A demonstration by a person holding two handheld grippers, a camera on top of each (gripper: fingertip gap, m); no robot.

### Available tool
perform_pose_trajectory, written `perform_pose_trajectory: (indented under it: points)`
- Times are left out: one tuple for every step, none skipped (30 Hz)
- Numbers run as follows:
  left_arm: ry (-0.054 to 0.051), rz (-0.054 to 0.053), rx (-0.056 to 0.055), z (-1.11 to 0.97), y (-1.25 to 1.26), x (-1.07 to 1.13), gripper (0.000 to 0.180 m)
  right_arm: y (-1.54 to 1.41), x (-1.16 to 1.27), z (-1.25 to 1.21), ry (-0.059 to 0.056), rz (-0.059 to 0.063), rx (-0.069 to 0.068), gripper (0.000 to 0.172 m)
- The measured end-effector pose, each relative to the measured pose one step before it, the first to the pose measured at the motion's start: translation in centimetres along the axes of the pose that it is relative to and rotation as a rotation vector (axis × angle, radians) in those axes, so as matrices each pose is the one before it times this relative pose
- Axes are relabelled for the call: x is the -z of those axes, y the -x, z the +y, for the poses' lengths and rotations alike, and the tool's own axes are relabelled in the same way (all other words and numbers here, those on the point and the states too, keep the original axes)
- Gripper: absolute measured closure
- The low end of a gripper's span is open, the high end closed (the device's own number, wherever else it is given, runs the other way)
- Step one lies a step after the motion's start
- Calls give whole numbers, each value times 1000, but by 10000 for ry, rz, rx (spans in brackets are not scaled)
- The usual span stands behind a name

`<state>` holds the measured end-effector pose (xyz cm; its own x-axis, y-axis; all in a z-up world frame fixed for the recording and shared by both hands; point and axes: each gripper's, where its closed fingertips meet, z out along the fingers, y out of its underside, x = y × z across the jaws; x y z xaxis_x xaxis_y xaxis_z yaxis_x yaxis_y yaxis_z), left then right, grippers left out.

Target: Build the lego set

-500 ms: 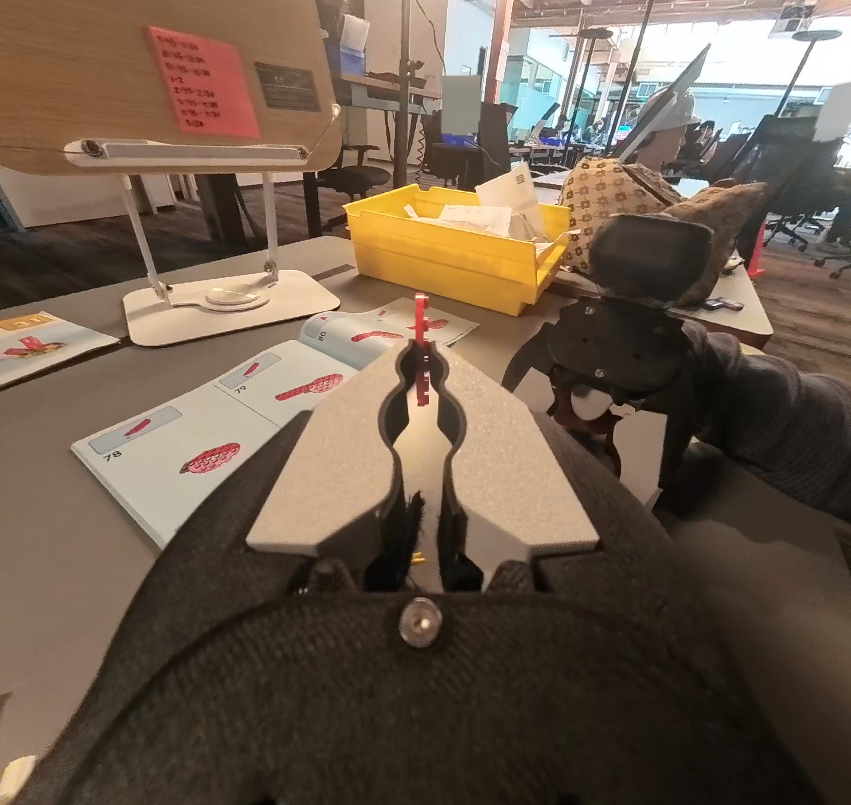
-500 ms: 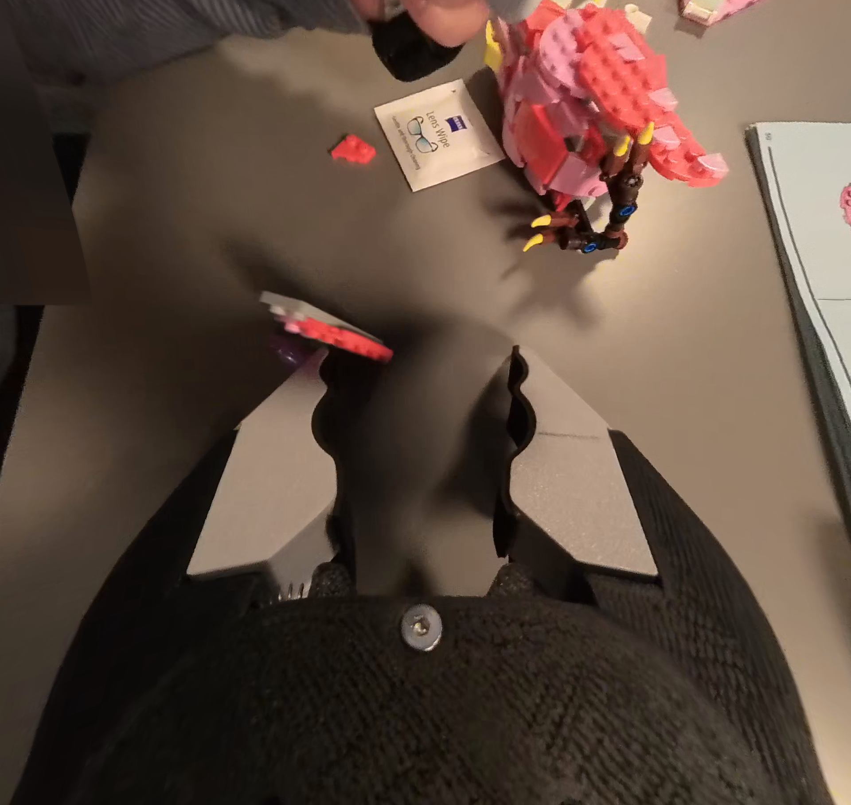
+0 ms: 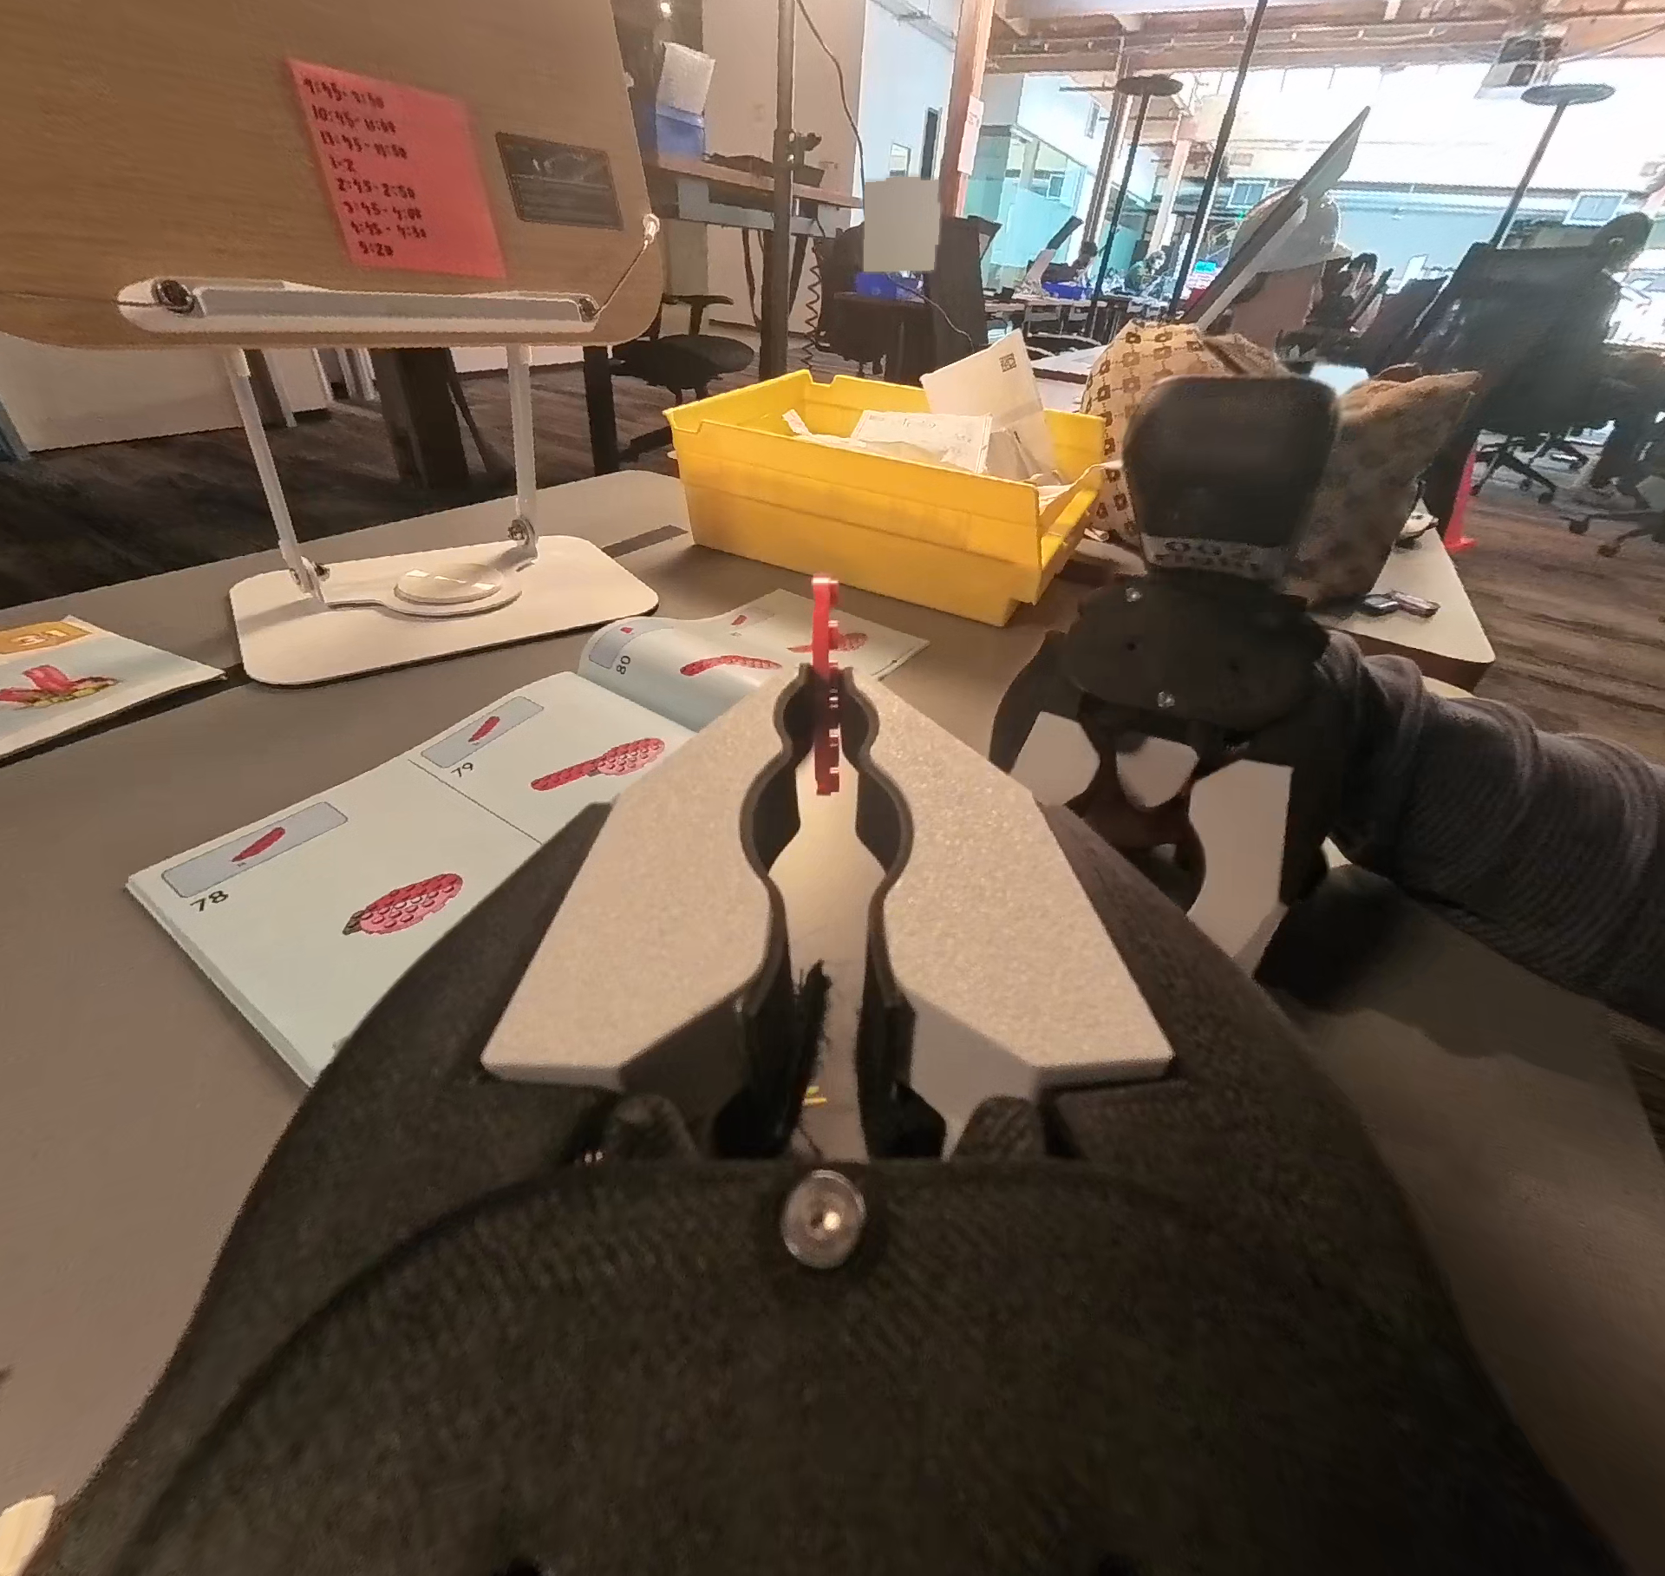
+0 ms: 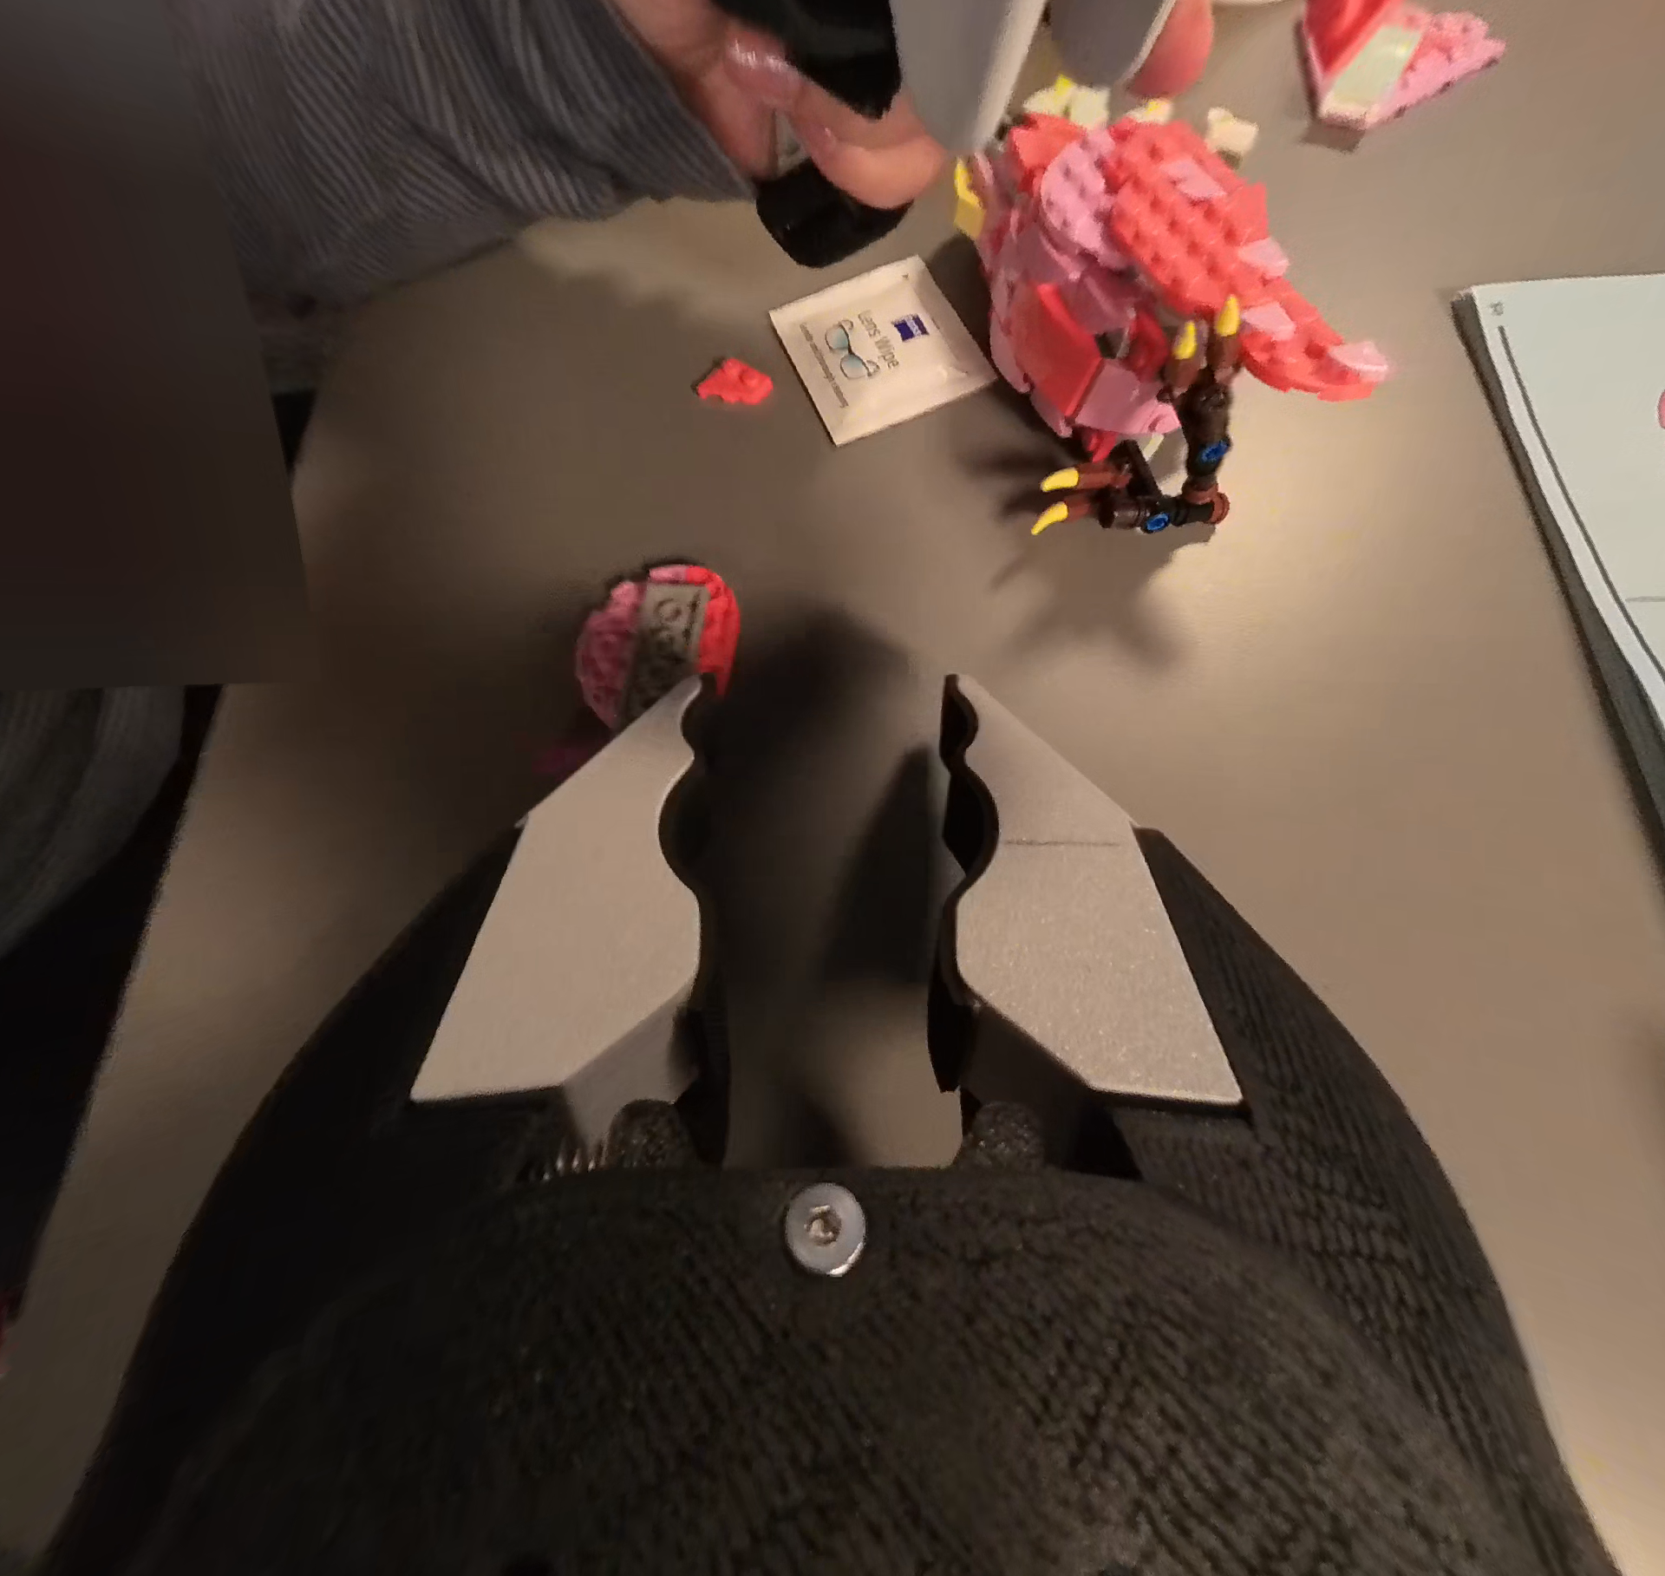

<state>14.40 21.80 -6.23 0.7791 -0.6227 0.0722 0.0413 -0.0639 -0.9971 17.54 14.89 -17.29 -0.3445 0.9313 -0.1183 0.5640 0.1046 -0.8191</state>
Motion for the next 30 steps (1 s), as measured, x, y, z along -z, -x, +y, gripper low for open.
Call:
perform_pose_trajectory:
  points:
    - [-5, -19, -50, -11, -9, 5, 177, 551, 125, -402, -230, -361, -115, 126]
    - [18, -5, -43, 29, -30, -15, 177, 655, 64, -332, -182, -403, -94, 129]
    - [12, 8, -43, 30, -42, -27, 177, 572, -15, -196, -87, -338, -60, 131]
    - [4, 15, -38, 29, -61, -25, 177, 413, -105, -52, 6, -229, -11, 132]
    - [16, 18, -31, 44, -65, -39, 177, 298, -178, 38, 76, -138, 37, 132]
    - [26, 13, -35, 59, -55, -32, 177, 195, -258, 113, 130, -52, 79, 132]
    - [29, -7, -46, 61, -12, -39, 177, 197, -341, 119, 160, -39, 105, 132]
    - [25, -28, -56, 46, -3, -24, 177, 300, -442, 97, 174, -83, 126, 130]
    - [24, -19, -57, 45, -16, -24, 177, 362, -513, 80, 184, -92, 175, 128]
    - [27, -10, -52, 38, -18, -23, 177, 255, -520, 124, 228, -4, 239, 122]
    - [15, -14, -49, 22, -13, -17, 177, 19, -450, 267, 315, 149, 295, 119]
    - [11, -14, -30, 26, -2, -2, 177, -146, -347, 388, 344, 238, 303, 118]
    - [10, -10, -6, 13, 0, -20, 177, -158, -186, 222, 196, 221, 248, 119]
    - [7, 4, 11, 29, -7, -4, 177, -51, -42, 28, 60, 107, 155, 122]
    - [5, 7, 10, 16, 3, -7, 177, -65, 7, 87, 81, 63, 68, 123]
    - [8, -11, 6, 20, 16, -17, 177, -185, -1, 62, 13, 117, 62, 125]
    - [4, -17, 0, 35, 31, -6, 177, -142, 12, 23, -34, 87, 73, 130]
    - [11, 1, 1, 24, 1, -28, 177, -89, 10, 11, -29, 28, 18, 132]
    - [7, -5, 3, 29, -4, -16, 177, -106, 43, 31, -6, 21, -38, 132]
    - [-12, -19, -9, -6, 13, 1, 177, -224, 68, 47, 6, 97, -27, 132]
    - [-15, -27, -20, -20, 25, 7, 177, -352, 122, 63, 1, 173, 2, 132]
    - [-12, -27, -15, -27, 28, 1, 177, -396, 157, 64, -20, 196, 12, 132]
    - [-14, -21, -7, -28, 24, 21, 177, -473, 195, 31, -52, 236, 13, 132]
    - [-9, -30, -9, -22, 35, 10, 177, -591, 244, -5, -82, 308, 24, 132]
    - [23, -57, -13, 31, 87, 2, 177, -676, 287, -19, -92, 358, 40, 132]
    - [47, -45, -9, 63, 85, -5, 177, -744, 306, -22, -104, 415, 76, 132]
    - [28, -29, 2, 57, 49, -11, 177, -879, 332, -77, -129, 512, 124, 132]
    - [7, -35, -3, 9, 36, -7, 177, -1101, 345, -94, -134, 670, 208, 133]
    - [22, -36, -36, 30, 21, -12, 177, -1305, 375, -110, -124, 833, 350, 133]
    - [34, -19, -61, 36, -7, -7, 177, -1270, 365, -91, -121, 851, 470, 133]
